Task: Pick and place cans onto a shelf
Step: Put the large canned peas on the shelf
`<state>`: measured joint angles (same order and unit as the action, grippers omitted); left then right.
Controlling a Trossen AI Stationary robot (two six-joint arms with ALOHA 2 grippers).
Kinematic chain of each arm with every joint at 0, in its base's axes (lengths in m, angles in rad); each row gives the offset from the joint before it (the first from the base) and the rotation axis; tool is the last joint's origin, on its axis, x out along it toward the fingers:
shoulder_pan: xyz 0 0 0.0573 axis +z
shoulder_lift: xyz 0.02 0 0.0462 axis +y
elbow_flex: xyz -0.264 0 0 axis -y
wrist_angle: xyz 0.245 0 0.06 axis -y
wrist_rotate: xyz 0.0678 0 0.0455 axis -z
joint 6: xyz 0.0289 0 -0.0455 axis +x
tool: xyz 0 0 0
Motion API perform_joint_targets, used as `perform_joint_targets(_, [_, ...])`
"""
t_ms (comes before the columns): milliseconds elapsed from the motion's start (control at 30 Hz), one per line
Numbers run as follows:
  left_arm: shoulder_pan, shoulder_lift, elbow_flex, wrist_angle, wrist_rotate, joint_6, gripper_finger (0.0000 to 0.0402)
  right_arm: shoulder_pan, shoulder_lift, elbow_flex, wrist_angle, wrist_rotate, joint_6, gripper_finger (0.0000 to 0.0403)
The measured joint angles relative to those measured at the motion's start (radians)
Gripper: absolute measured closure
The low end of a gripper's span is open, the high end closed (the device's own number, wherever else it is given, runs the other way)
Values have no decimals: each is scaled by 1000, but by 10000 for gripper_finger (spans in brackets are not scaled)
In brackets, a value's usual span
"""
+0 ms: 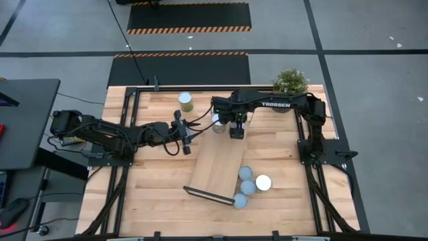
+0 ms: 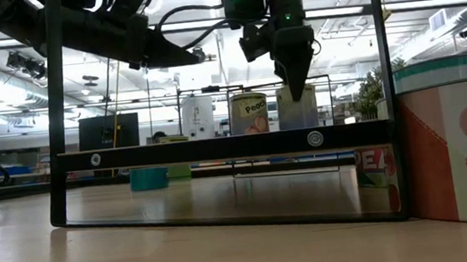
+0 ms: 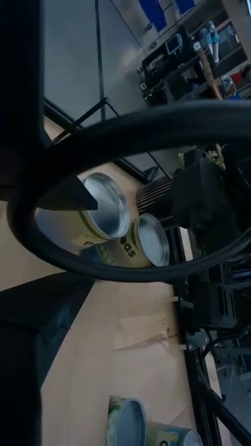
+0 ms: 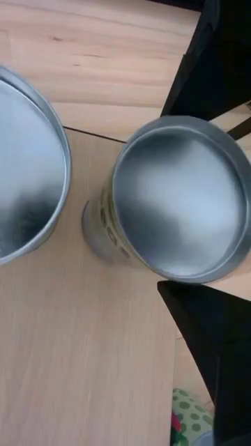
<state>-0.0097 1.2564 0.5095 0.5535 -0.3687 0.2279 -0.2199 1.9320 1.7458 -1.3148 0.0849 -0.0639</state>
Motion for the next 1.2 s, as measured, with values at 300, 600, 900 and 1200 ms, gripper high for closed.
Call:
perform_joint_targets(300, [0, 0, 0, -2, 0, 0, 246, 4, 0, 3, -14, 29, 2, 25])
perform_joint_targets(600, [0, 0, 0, 0, 0, -7, 246, 33, -1, 21, 10, 136, 69, 25])
perform_joint_targets(900, [0, 0, 0, 0, 0, -7, 246, 35, -1, 21, 55, 258, 311, 25])
perform_joint_targets(1200, [0, 0, -1, -1, 0, -7, 246, 58, -29, 21, 50, 256, 340, 25])
